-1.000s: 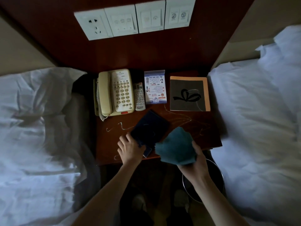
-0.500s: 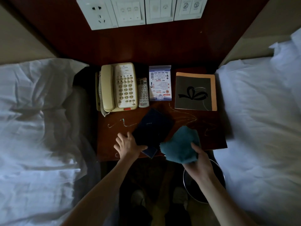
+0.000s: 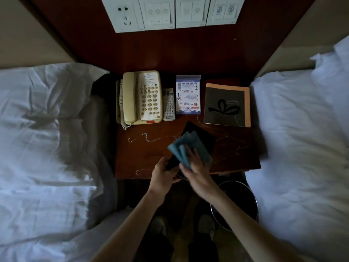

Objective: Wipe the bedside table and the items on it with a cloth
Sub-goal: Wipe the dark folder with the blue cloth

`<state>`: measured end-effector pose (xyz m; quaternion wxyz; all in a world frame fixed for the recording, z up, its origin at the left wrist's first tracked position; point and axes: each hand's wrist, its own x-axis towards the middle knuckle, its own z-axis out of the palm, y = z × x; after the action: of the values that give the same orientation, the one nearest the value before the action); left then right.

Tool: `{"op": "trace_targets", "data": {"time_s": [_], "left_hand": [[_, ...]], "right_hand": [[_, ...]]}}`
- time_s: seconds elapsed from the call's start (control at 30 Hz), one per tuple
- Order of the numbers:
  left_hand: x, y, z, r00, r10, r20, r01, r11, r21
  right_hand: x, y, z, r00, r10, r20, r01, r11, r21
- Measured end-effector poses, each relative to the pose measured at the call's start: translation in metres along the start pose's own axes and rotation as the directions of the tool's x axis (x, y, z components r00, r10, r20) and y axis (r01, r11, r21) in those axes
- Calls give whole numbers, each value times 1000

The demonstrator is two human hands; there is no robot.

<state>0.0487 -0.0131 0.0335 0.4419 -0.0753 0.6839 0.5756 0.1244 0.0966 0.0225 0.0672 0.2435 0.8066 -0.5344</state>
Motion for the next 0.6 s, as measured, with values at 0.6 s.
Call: {"op": "trace_targets", "data": {"time_s": [0.6], "left_hand": [[-39,14,2,997,34,-65,-47,975,-217]], "right_hand": [[-23,-6,-15,976,-202,76,212,961,-177]]}}
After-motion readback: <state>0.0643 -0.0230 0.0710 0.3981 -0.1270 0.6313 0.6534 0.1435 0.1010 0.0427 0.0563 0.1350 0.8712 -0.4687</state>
